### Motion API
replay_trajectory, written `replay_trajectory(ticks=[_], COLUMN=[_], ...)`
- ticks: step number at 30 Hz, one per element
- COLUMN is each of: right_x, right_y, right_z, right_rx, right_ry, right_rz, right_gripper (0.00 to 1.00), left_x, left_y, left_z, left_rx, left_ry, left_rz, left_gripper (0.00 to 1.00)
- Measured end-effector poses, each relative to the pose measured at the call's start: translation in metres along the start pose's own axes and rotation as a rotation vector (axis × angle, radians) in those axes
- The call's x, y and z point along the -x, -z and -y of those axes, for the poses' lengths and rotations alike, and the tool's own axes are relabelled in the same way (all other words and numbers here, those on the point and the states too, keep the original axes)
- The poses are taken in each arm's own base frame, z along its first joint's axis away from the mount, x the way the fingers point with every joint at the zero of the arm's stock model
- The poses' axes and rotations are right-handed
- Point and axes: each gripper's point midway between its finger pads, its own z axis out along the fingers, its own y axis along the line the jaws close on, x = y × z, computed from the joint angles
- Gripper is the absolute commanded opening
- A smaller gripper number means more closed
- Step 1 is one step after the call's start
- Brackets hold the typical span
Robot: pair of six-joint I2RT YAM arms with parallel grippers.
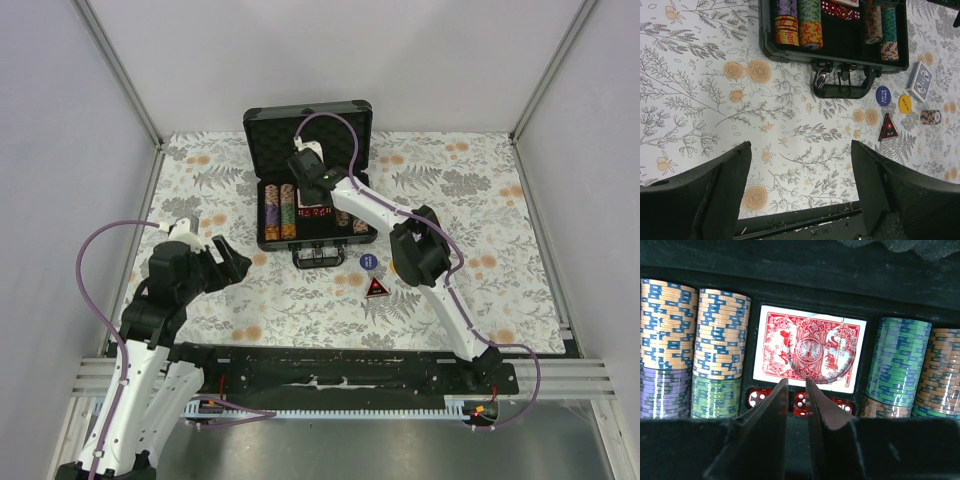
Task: Pack up texas hold em set
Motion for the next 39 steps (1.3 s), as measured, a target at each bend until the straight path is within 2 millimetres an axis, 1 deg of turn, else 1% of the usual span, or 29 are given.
replay_trajectory(ticks=[4, 9, 16, 26, 29, 33, 39], right_x=[-0.006, -0.029, -0.029, -0.029, -0.028, -0.024, -0.027], right_y=[-0.001, -0.005, -0.001, 0.000, 0.003, 0.008, 0.013], right_z=[0.001, 0.006, 0.010, 0.009, 0.009, 0.007, 0.007], right_rx=[0.001, -0.006, -0.003, -0.001, 0.004, 0.015, 0.030], right_ry=[0.005, 0.013, -0.004, -0.006, -0.005, -0.007, -0.004], right_rz=[-0.020, -0.072, -0.072, -0.074, -0.076, -0.072, -0.081], right_gripper=[0.21, 0.19, 0.18, 0.26, 0.26, 0.24, 0.16], left_x=[0.000, 0.000, 0.000, 0.000, 0.000, 0.000, 0.000], left_y=[0.000, 0.000, -0.001, -0.001, -0.001, -0.001, -0.001], left_z=[0.000, 0.000, 0.000, 0.000, 0.000, 0.000, 0.000], left_rx=[0.000, 0.001, 0.002, 0.002, 0.002, 0.002, 0.002], left_ry=[0.000, 0.000, 0.000, 0.000, 0.000, 0.000, 0.000], left_rz=[0.000, -0.002, -0.004, -0.004, -0.004, -0.004, -0.004], left_gripper=[0.86, 0.86, 0.86, 0.86, 0.86, 0.86, 0.86])
